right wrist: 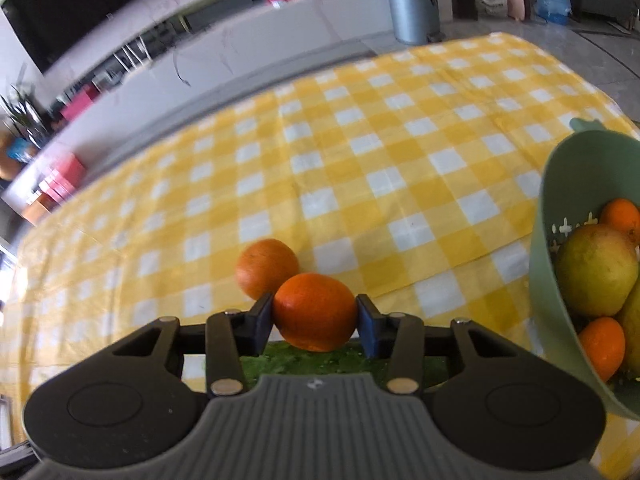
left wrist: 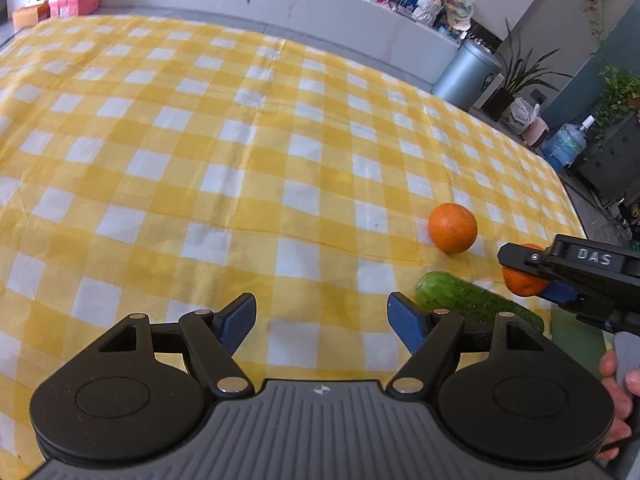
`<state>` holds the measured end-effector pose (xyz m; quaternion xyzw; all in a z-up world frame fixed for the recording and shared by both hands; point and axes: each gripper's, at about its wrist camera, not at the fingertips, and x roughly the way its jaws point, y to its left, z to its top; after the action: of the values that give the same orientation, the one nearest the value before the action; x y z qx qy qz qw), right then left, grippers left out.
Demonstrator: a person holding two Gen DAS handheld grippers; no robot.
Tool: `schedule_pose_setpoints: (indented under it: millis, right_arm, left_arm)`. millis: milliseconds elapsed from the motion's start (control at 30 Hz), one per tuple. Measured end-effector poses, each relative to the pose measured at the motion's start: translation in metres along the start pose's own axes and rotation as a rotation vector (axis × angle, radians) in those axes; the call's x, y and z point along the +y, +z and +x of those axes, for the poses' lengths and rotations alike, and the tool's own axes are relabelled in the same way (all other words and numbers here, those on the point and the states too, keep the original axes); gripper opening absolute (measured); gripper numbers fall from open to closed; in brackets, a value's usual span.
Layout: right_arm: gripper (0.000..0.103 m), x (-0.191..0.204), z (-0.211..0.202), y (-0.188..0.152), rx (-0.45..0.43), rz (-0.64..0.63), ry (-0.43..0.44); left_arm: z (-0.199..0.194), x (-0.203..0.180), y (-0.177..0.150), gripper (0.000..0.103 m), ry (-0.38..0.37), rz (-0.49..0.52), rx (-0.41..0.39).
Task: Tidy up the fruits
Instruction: 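Grasp a mandarin orange beside the cucumber with the right tool, then grasp the other mandarin orange with the left tool while the right tool lifts its orange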
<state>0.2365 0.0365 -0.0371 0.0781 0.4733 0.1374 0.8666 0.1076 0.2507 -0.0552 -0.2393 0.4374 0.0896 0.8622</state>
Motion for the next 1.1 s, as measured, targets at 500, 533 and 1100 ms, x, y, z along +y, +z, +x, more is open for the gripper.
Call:
schedule_pose_setpoints:
  millis: [500,533,1100]
  right_arm:
    - [0.041,-0.021,-0.027,-0.003,-0.125,-0.015,0.072]
    - [0.041,-0.023,-0.031,-0.001,-0.134,-0.009,0.074]
    - [0.041,-0.073,-0.056,0.019,-0.220,0.098,0.068]
  left_arm:
    - [-0.013,-0.054,-0.030,0.088,0.011,0.233,-0.279]
    - [-0.016,-0.059,-0.032,0.088,0.016,0.263,-0.298]
    - [0.029,-0.123,0.011,0.085,0.128,0.496,-0.179]
